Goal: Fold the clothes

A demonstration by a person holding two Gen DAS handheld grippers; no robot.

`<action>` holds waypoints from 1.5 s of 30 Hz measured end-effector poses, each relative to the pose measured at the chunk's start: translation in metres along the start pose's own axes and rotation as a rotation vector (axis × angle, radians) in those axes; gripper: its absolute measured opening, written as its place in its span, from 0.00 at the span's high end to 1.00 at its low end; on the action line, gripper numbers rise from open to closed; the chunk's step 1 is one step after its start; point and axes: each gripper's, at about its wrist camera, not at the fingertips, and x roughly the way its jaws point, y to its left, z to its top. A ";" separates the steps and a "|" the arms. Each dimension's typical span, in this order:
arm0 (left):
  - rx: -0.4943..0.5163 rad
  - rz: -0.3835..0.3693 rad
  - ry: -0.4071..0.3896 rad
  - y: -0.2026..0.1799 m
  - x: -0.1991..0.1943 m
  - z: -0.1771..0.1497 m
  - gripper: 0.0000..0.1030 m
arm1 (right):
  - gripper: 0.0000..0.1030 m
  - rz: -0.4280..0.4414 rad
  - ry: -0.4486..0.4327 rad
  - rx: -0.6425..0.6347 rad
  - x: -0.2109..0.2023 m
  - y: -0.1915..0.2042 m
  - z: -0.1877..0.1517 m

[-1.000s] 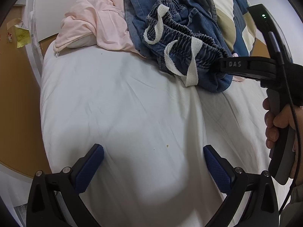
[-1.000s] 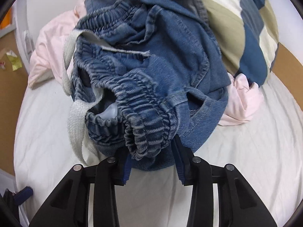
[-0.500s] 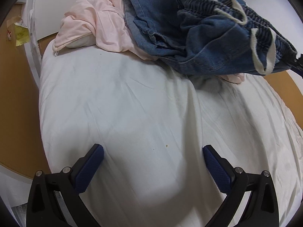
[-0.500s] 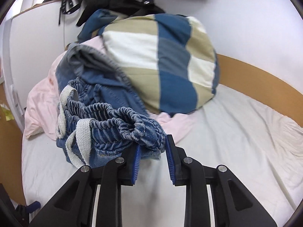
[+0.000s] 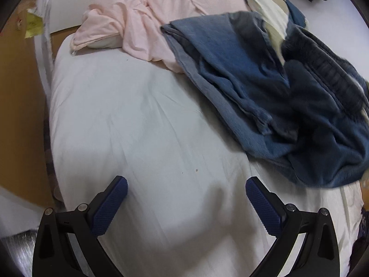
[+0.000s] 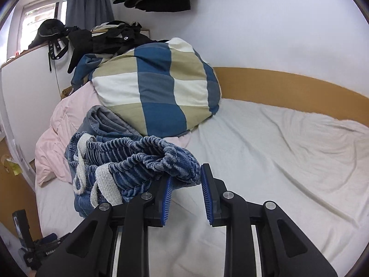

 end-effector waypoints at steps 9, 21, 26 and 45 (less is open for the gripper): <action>0.251 0.020 -0.058 -0.066 -0.033 -0.035 0.00 | 1.00 -0.104 -0.030 0.168 -0.081 -0.110 -0.048; 0.195 -0.069 -0.059 -0.074 -0.038 -0.060 0.00 | 0.54 -0.014 0.228 0.194 -0.095 -0.179 -0.099; 0.185 -0.064 -0.020 -0.072 -0.020 -0.056 0.00 | 0.41 0.048 0.318 0.151 -0.047 -0.161 -0.125; 0.256 -0.131 0.028 -0.105 -0.020 -0.060 0.00 | 0.14 0.274 0.314 -0.343 0.047 -0.085 -0.098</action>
